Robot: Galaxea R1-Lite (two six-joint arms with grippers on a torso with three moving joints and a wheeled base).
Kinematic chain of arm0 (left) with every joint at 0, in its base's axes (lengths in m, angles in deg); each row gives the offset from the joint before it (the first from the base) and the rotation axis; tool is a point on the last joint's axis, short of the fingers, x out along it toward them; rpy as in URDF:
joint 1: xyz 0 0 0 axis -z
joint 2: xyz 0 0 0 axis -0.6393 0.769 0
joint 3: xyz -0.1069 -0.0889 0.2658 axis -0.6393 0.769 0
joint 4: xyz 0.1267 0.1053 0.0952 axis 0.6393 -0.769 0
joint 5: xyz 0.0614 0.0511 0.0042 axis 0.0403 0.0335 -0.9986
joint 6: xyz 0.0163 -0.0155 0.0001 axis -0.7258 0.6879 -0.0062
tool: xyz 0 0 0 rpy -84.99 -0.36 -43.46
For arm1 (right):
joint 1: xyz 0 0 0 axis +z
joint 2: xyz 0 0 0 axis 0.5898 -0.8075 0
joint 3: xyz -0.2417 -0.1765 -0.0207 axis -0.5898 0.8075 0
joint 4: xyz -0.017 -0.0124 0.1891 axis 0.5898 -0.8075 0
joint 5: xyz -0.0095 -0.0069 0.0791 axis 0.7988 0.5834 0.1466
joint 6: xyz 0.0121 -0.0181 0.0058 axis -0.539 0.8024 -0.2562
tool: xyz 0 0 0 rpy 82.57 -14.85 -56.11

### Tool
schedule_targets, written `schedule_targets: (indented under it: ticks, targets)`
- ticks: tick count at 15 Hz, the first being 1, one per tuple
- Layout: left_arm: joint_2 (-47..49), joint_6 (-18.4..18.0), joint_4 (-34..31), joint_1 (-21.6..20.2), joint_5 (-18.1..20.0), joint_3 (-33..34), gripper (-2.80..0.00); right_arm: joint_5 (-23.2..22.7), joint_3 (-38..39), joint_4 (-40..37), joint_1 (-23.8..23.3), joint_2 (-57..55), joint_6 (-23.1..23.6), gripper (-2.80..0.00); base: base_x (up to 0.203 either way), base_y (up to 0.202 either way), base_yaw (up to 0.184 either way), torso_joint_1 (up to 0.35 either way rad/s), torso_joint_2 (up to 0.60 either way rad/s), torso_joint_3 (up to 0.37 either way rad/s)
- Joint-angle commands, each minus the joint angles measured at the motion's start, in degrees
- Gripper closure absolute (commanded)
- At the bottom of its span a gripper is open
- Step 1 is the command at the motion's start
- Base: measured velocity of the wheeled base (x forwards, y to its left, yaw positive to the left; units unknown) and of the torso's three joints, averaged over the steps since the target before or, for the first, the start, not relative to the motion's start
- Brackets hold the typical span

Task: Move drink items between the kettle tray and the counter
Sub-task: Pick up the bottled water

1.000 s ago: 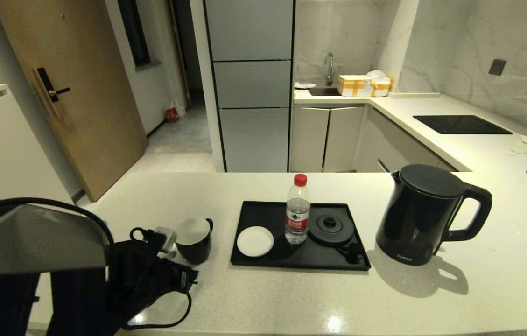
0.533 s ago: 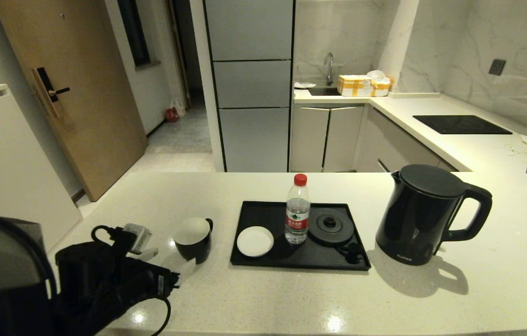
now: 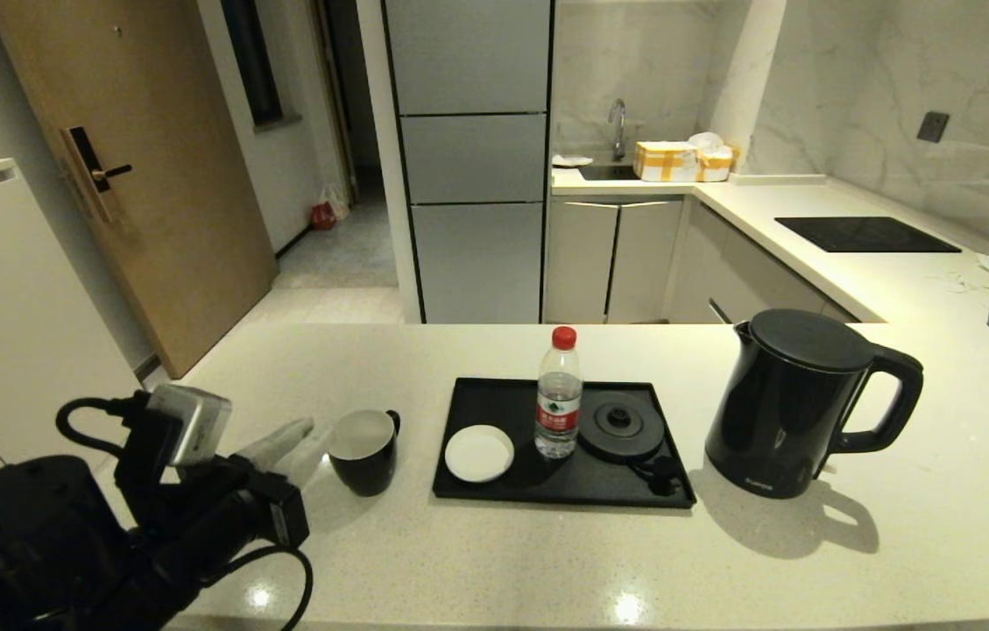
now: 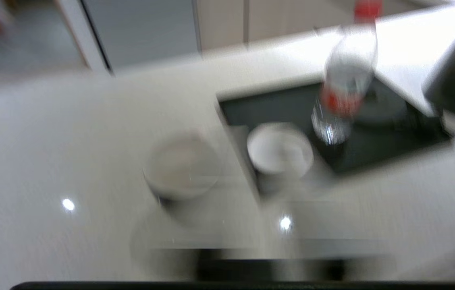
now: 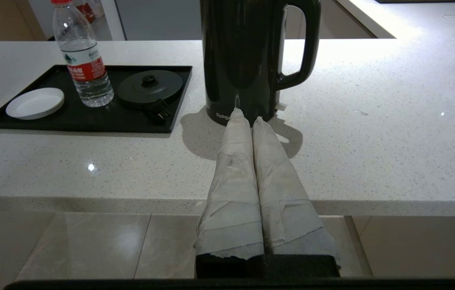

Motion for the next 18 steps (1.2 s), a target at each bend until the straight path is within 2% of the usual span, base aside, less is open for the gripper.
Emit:
schedule_targets:
  ticks: [1,3,4,5,7,10,13,14,15,16,18]
  targets:
    - [-2.49,-0.15,-3.28,4.47,-4.46,-6.87,0.00,0.00,0.17,0.01,-0.03,-0.07,0.03,0.00,0.000,0.000,0.000,0.000,0.00,0.000]
    - [-2.88,0.66,-17.82,8.32,-6.87,-18.13,0.00,0.03,0.16,0.01,0.04,-0.07,0.03,0.00,0.000,0.000,0.000,0.000,0.00,0.000]
    - [-2.48,2.22,-26.54,10.47,-6.60,-24.15,0.00,0.04,0.18,0.01,-0.04,-0.07,0.03,0.00,0.000,0.000,0.000,0.000,0.00,0.000]
    - [-1.67,4.20,-34.20,12.34,-5.33,-28.86,0.00,0.04,0.09,0.01,0.05,-0.07,0.03,0.00,0.000,0.000,0.000,0.000,0.00,0.000]
    - [4.96,6.95,-42.81,14.58,-0.23,-36.04,0.00,0.04,0.09,0.01,0.05,-0.07,0.03,0.00,0.000,0.000,0.000,0.000,0.00,0.000]
    - [19.60,8.68,-46.63,16.69,3.01,-42.68,0.00,0.03,0.09,0.01,-0.02,-0.07,0.03,0.00,0.000,0.000,0.000,0.000,0.00,0.000]
    - [31.65,9.25,-44.78,17.55,3.27,-49.62,0.00,0.04,0.09,0.01,-0.04,-0.07,0.03,0.00,0.000,0.000,0.000,0.000,0.00,0.000]
    - [34.22,9.35,-44.27,17.70,2.61,-52.04,-0.17,0.04,0.09,0.01,-0.04,-0.07,0.03,0.00,0.000,0.000,0.000,0.000,0.00,0.000]
    - [36.79,9.31,-43.54,17.76,1.45,-53.96,-2.80,0.03,0.09,0.01,-0.02,-0.07,0.03,0.00,0.000,0.000,0.000,0.000,0.00,0.000]
    - [39.79,9.21,-42.23,17.86,0.43,-55.93,-2.80,0.04,0.09,0.01,-0.03,-0.07,0.03,0.00,0.000,0.000,0.000,0.000,0.00,0.000]
    - [44.08,9.15,-35.22,18.72,-1.27,-61.29,-2.80,0.00,0.09,0.01,0.01,-0.07,0.03,0.00,0.000,0.000,0.000,0.000,0.00,0.000]
